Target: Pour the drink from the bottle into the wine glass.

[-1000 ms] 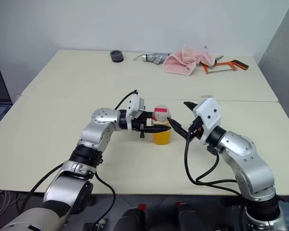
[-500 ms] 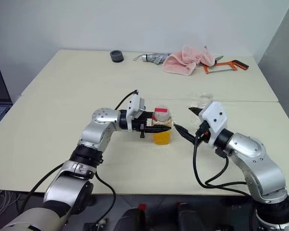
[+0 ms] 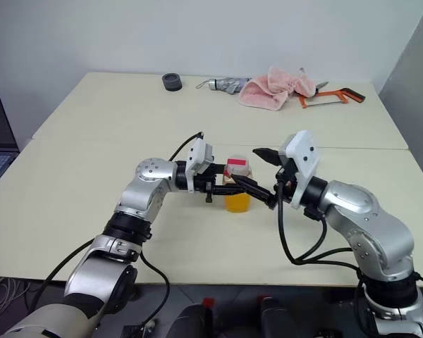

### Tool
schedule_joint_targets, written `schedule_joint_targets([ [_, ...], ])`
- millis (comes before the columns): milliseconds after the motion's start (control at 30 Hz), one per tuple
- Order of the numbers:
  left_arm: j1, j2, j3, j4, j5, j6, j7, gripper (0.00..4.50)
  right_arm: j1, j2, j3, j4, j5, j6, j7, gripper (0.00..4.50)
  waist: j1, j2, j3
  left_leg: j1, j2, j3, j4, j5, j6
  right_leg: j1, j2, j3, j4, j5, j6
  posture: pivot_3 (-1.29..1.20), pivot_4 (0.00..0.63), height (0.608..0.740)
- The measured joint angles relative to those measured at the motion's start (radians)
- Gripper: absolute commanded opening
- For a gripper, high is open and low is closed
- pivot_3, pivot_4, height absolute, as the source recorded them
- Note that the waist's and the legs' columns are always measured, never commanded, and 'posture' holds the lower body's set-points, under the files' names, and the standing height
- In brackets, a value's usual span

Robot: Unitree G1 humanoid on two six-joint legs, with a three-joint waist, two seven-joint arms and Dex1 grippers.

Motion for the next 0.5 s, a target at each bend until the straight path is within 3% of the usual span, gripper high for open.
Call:
schedule_joint_targets([
  [433, 0.0, 0.001, 0.0, 0.0, 0.003, -0.005, -0.012, 1.8, -0.05, 0.033, 0.049, 0.101, -0.038, -0.051, 0.05, 3.99, 0.0, 0.0, 0.0, 0.0, 0.0, 0.0, 0.0, 0.0, 0.0, 0.0, 0.0, 0.0, 0.0, 0.0, 0.0, 0.0, 0.15, 0.74],
  [500, 0.0, 0.001, 0.0, 0.0, 0.004, -0.008, -0.012, 1.8, -0.057, 0.044, 0.054, 0.107, -0.039, -0.053, 0.051, 3.62, 0.0, 0.0, 0.0, 0.0, 0.0, 0.0, 0.0, 0.0, 0.0, 0.0, 0.0, 0.0, 0.0, 0.0, 0.0, 0.0, 0.15, 0.74],
])
